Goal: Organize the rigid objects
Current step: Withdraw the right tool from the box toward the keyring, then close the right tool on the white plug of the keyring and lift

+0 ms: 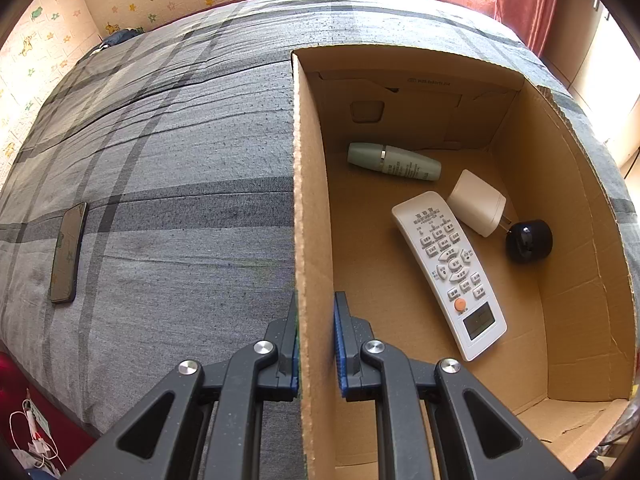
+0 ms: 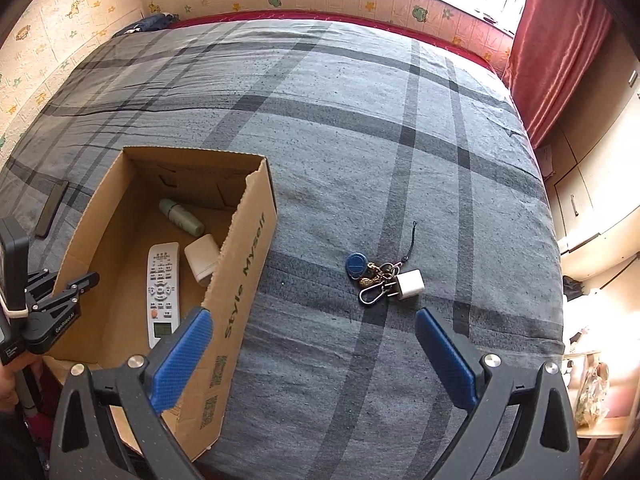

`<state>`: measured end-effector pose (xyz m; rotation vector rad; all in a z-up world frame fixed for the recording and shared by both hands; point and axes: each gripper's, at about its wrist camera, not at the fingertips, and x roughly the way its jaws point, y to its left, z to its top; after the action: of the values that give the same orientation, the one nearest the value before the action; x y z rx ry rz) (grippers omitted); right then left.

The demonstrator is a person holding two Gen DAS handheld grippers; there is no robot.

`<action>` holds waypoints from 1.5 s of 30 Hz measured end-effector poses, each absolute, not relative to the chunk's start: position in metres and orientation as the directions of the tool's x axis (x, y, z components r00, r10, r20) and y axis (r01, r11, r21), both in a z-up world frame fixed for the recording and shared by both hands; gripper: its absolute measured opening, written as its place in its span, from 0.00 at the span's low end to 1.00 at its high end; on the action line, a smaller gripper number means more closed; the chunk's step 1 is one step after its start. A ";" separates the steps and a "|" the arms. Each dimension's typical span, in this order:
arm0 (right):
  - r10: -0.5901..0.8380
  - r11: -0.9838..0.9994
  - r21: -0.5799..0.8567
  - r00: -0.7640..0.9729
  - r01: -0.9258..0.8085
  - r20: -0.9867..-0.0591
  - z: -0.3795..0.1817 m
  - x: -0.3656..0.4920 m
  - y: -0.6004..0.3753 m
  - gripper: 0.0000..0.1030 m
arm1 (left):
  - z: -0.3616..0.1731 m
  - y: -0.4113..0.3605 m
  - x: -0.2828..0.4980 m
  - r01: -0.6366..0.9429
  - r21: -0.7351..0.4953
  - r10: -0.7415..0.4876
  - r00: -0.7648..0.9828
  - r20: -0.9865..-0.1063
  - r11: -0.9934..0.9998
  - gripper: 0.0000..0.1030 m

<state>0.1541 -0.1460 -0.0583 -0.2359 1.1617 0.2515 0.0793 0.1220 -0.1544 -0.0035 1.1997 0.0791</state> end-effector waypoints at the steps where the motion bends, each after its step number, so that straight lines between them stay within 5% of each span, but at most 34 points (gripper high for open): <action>1: 0.071 0.949 -0.053 0.376 -0.309 -0.924 -0.061 0.156 -0.150 1.00 | -0.154 0.122 0.079 -0.063 0.039 0.060 0.360 -0.931 0.997 0.14; 36: 0.028 0.992 -0.009 0.299 -0.122 -0.954 -0.193 0.233 -0.252 0.99 | -0.156 0.121 0.081 -0.068 0.048 0.069 0.353 -0.933 0.997 0.15; 45: 0.053 0.995 0.026 0.289 -0.096 -0.956 -0.197 0.249 -0.258 0.79 | -0.156 0.120 0.081 -0.069 0.051 0.072 0.352 -0.933 0.996 0.15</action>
<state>0.2490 -0.2577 -0.1967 -0.0384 1.2741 0.0991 0.0806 0.1201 -0.1558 0.0035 1.2079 0.0912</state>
